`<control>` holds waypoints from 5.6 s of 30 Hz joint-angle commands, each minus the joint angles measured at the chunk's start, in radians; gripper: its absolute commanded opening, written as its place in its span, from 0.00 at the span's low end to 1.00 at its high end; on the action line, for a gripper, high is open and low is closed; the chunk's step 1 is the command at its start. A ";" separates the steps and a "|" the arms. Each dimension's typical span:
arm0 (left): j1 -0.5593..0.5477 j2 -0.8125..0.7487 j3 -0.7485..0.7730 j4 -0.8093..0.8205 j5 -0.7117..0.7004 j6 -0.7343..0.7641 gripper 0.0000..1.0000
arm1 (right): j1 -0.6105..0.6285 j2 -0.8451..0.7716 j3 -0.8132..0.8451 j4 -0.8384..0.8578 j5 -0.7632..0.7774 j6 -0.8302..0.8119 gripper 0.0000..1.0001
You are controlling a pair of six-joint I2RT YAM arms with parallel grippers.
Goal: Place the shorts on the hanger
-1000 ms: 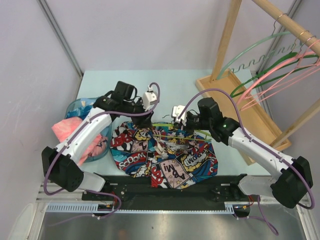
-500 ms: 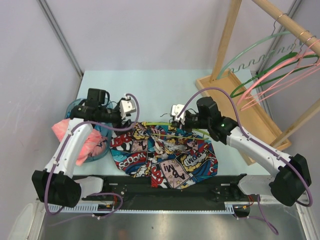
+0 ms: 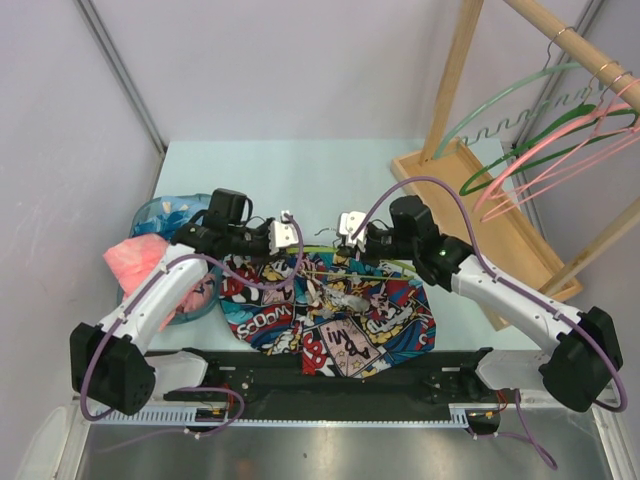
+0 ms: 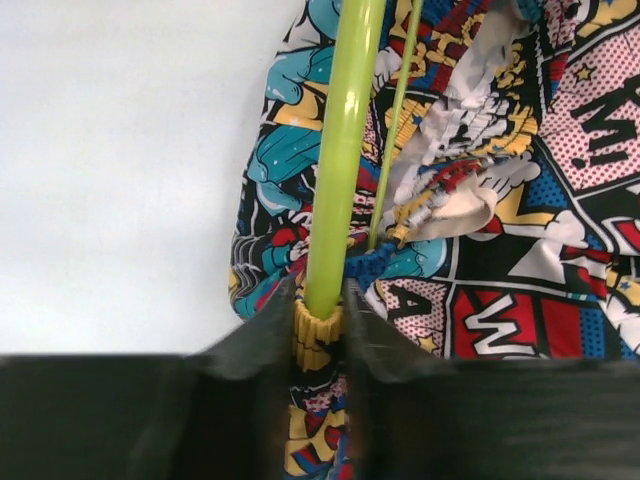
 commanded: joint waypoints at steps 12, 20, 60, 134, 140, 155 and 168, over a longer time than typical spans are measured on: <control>0.043 0.028 -0.016 0.096 -0.024 -0.282 0.00 | 0.020 -0.251 0.012 -0.123 0.233 0.138 0.69; 0.045 0.018 -0.045 0.132 -0.050 -0.330 0.00 | 0.144 -0.170 0.004 -0.321 0.315 0.174 0.63; 0.339 -0.019 -0.004 -0.018 0.105 -0.249 0.00 | -0.187 -0.201 -0.273 -0.318 0.481 0.226 0.00; 0.115 -0.113 0.182 -0.119 0.221 0.317 0.00 | 0.011 -0.089 0.240 -0.235 0.057 0.344 0.66; 0.115 -0.091 0.192 0.003 0.251 0.252 0.00 | -0.017 -0.069 0.251 -0.324 -0.098 0.388 0.55; 0.095 -0.028 0.208 0.243 0.271 0.040 0.00 | -0.060 -0.047 0.254 -0.243 -0.097 0.548 0.00; 0.077 -0.099 0.201 0.545 -0.033 -0.592 0.80 | -0.008 -0.083 0.282 -0.133 0.373 0.502 0.00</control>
